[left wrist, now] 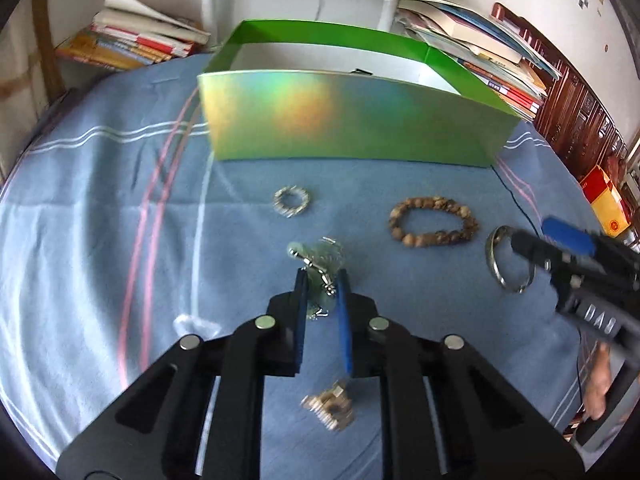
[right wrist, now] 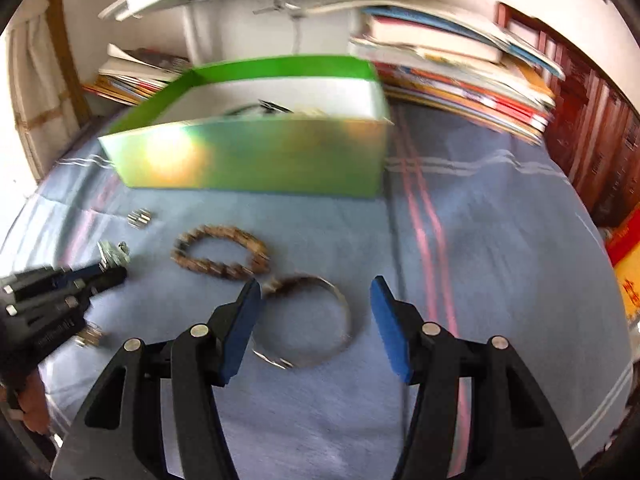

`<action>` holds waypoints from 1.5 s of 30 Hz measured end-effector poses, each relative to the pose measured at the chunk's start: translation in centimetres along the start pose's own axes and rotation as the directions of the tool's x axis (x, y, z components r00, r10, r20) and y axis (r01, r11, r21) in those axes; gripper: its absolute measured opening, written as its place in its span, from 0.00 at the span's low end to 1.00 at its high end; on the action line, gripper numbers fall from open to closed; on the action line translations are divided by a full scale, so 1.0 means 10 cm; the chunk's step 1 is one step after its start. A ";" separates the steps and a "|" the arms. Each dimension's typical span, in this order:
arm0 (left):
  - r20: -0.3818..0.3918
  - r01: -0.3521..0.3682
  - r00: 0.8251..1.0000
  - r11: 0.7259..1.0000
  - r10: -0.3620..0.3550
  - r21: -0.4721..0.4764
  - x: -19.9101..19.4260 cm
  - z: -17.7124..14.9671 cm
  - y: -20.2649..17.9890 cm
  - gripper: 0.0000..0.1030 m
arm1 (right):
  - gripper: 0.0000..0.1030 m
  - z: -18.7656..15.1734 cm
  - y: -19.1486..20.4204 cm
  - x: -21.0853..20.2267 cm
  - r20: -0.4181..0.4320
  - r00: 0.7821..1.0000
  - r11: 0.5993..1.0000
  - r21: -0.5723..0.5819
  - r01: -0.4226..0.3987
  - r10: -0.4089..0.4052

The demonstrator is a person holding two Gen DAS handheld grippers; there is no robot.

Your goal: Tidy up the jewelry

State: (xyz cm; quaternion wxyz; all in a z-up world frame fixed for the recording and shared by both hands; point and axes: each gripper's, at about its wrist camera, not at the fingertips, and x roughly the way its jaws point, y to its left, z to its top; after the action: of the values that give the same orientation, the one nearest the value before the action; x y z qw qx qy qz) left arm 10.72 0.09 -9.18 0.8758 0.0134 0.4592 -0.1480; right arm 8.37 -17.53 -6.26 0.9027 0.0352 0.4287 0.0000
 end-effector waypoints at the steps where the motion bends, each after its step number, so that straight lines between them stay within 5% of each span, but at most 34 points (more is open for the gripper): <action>1: -0.002 -0.002 1.000 1.000 0.002 -0.002 -0.03 -0.03 0.02 0.14 | 0.55 0.04 0.06 0.01 0.004 1.000 1.000 -0.011 -0.013 0.013; 8: 0.001 -0.017 1.000 1.000 0.017 -0.001 -0.07 -0.09 0.06 0.15 | 0.55 0.27 0.52 0.39 -0.056 0.998 0.991 -0.134 -0.017 0.010; 12: 0.010 -0.019 1.000 1.000 0.019 0.011 -0.07 -0.10 0.04 0.18 | 0.53 0.29 0.46 0.55 -0.095 0.995 0.995 -0.102 0.001 -0.011; 14: 0.013 -0.015 1.000 1.000 0.014 0.015 -0.07 -0.11 0.03 0.23 | 0.26 0.28 0.45 0.53 -0.099 0.994 0.994 -0.095 -0.048 0.039; 17: 0.018 -0.016 1.000 1.000 0.016 0.025 -0.07 -0.12 -0.01 0.29 | 0.11 0.22 0.53 0.48 -0.103 0.993 0.988 -0.139 -0.064 0.049; 26: 0.027 -0.017 1.000 0.999 0.016 0.028 -0.07 -0.13 -0.01 0.29 | 0.11 -0.21 0.58 0.10 -0.112 0.985 0.976 -0.155 -0.152 0.135; 33: 0.029 0.004 1.000 1.000 -0.004 0.012 -0.08 -0.14 0.00 0.34 | 0.12 -0.45 0.22 -0.07 -0.103 0.993 0.995 -0.076 -0.060 0.052; 40: 0.033 -0.022 0.999 1.000 0.022 0.016 -0.05 -0.11 -0.05 0.35 | 0.39 -0.51 0.27 -0.08 -0.077 0.993 0.992 -0.087 -0.093 0.086; 45: 0.038 -0.025 0.999 1.000 0.024 0.016 -0.04 -0.10 -0.05 0.35 | 0.40 -0.52 0.32 -0.05 -0.050 0.997 0.993 -0.097 -0.061 0.056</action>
State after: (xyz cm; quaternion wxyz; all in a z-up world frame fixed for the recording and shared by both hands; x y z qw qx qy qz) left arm 9.50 -0.12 -9.37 0.8859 0.0234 0.4413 -0.1411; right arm 4.08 -14.04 -8.95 0.8926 0.0033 0.4482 0.0484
